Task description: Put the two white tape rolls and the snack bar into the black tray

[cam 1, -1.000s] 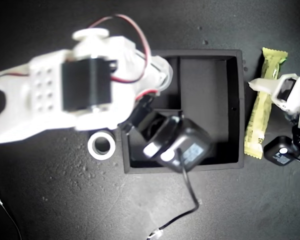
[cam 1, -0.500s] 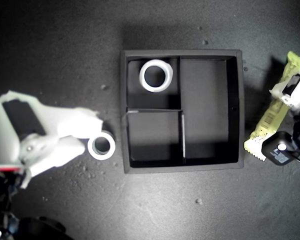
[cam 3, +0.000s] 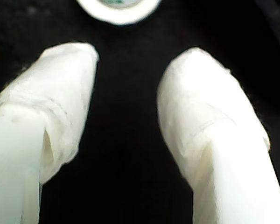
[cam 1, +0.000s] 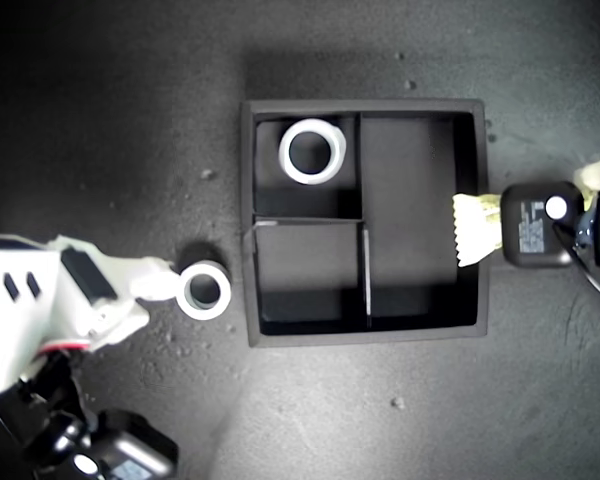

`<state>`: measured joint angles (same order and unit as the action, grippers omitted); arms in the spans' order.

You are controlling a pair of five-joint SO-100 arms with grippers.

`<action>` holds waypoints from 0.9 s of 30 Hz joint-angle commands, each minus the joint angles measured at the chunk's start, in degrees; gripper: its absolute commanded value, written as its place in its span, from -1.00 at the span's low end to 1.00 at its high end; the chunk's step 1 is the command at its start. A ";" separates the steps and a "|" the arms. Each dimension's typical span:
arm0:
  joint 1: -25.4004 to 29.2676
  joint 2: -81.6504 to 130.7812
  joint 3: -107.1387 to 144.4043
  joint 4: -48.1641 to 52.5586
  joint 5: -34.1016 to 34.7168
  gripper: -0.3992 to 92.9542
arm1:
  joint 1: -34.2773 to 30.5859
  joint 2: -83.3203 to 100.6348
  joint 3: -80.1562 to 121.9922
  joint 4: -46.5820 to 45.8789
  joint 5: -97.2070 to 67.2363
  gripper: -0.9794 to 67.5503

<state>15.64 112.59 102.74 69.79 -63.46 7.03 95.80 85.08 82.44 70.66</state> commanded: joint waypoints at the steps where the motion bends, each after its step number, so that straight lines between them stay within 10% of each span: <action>1: 2.64 -2.37 0.09 -5.36 -1.23 -0.76 | -1.05 0.79 -3.96 -6.06 -25.75 -0.99; 11: 4.04 -11.78 0.97 -13.97 -4.66 -0.74 | -6.50 -4.04 -4.13 -26.89 -71.28 -0.99; 27: 0.53 -15.21 7.91 -20.30 -7.47 -0.71 | -6.50 -10.46 -3.87 -35.68 -78.49 -0.99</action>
<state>17.23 97.38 111.18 50.19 -71.19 1.05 84.99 81.65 47.90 -7.38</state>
